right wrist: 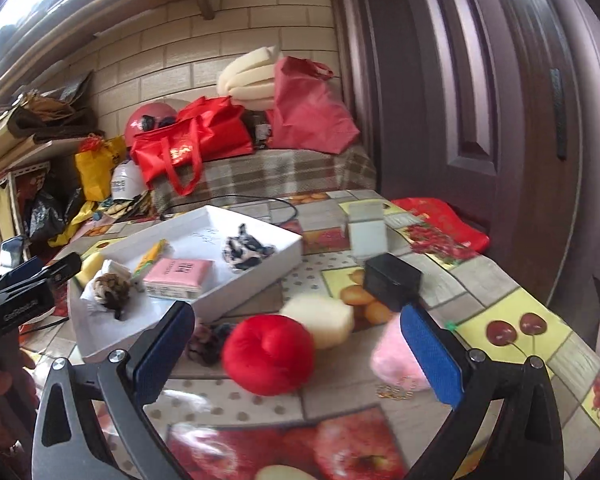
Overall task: Organize soft objects
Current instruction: 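Grasp the red plush ball with the left tool while the right tool grasps the pink pom-pom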
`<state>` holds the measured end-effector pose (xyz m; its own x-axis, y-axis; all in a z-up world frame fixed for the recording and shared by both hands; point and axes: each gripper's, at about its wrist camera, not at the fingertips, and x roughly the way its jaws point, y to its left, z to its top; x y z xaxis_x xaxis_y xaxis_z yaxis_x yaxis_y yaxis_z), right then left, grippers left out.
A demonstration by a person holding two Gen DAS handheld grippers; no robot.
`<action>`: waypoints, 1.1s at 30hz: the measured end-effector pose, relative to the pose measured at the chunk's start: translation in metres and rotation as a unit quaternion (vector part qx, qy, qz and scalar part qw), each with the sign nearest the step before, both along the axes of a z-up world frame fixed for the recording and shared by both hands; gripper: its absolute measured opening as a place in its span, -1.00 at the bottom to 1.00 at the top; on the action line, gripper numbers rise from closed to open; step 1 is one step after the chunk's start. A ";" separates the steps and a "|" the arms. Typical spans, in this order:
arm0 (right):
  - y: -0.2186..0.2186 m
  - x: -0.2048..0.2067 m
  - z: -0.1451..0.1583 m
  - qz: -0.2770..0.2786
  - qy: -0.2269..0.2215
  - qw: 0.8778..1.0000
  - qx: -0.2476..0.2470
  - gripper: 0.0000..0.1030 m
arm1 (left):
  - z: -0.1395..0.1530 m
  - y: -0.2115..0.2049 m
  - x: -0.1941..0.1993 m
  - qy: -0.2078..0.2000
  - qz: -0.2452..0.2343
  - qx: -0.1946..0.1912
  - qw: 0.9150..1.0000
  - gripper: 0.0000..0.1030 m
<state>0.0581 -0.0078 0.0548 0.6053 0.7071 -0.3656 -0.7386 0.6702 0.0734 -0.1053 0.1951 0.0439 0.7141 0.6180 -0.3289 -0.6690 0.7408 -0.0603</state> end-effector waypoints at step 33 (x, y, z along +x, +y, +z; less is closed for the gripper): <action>-0.026 0.106 -0.039 0.053 0.194 0.977 -0.073 0.13 | -0.034 -0.095 0.171 0.219 -0.265 -0.029 0.939 0.25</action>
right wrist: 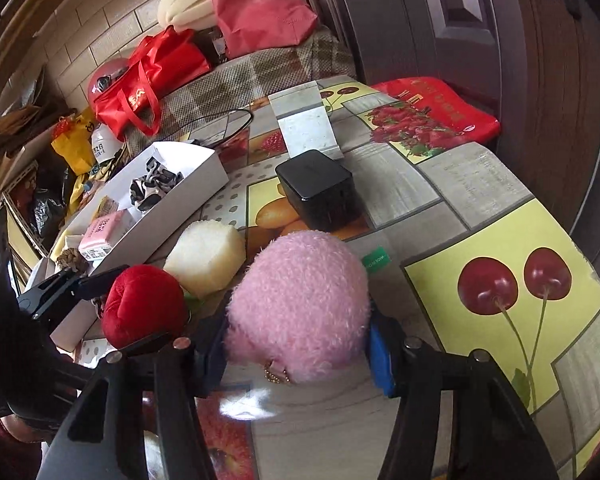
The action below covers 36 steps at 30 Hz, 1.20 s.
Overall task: Organize soft objects
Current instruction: 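Grasp the red plush ball with the left tool while the right tool grasps the pink pom-pom, then carry the red ball and pink pom-pom over the white box with both tools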
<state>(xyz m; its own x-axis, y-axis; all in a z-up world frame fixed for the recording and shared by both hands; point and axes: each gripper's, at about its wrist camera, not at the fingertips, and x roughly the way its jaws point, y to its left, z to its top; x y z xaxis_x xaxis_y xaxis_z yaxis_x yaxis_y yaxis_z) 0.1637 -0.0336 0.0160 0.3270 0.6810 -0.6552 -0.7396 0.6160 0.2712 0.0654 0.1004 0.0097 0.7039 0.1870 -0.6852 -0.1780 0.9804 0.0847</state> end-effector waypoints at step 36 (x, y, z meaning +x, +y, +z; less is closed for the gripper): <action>0.003 -0.118 0.039 0.036 -0.216 0.973 0.074 0.13 | 0.038 0.028 -0.165 -0.214 0.172 0.045 0.960 0.22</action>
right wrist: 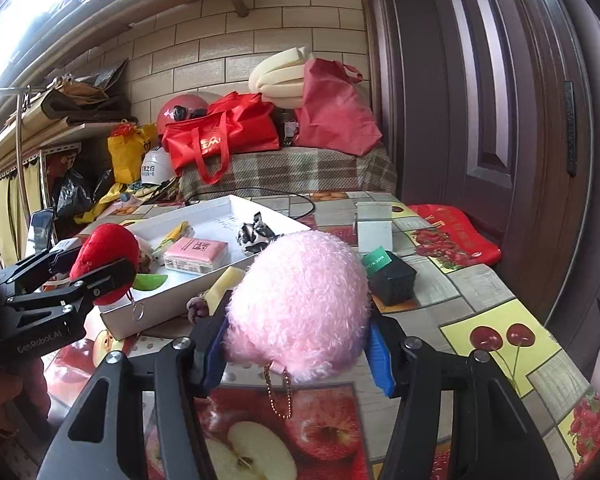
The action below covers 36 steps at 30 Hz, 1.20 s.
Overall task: Organize soft objects
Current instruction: 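Carry the red ball and pink pom-pom over the white box with both tools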
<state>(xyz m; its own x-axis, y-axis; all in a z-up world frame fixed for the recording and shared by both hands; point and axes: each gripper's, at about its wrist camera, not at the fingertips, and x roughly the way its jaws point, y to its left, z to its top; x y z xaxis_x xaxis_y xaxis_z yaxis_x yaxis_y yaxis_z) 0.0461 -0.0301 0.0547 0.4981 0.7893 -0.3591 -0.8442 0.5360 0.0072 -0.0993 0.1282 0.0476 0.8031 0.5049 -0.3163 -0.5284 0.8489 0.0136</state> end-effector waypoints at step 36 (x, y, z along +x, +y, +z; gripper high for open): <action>0.168 -0.060 -0.011 0.161 0.013 0.985 -0.059 0.13 | -0.008 0.131 -0.010 -0.002 0.169 -0.058 0.984 0.24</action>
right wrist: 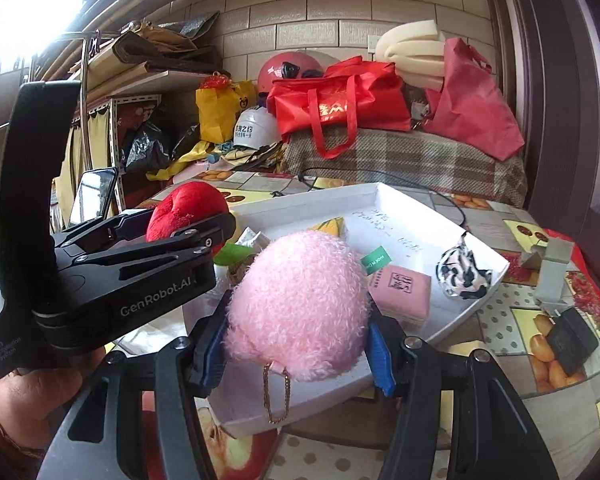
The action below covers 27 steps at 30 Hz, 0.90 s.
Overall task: Organize soft objects
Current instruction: 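Carry the red ball and pink pom-pom over the white box with both tools, then open both tools to release the red ball and pom-pom into the box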
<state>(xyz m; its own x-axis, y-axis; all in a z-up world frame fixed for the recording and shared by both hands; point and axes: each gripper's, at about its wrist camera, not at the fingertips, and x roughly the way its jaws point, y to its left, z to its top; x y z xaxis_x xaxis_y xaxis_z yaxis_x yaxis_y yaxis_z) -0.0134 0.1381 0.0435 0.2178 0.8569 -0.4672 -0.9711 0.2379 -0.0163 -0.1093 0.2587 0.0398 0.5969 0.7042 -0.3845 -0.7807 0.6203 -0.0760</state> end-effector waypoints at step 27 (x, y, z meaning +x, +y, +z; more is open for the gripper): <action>0.042 0.051 -0.003 -0.109 0.016 0.994 -0.026 0.13 | 0.002 0.034 0.040 0.016 0.014 -0.001 1.000 0.31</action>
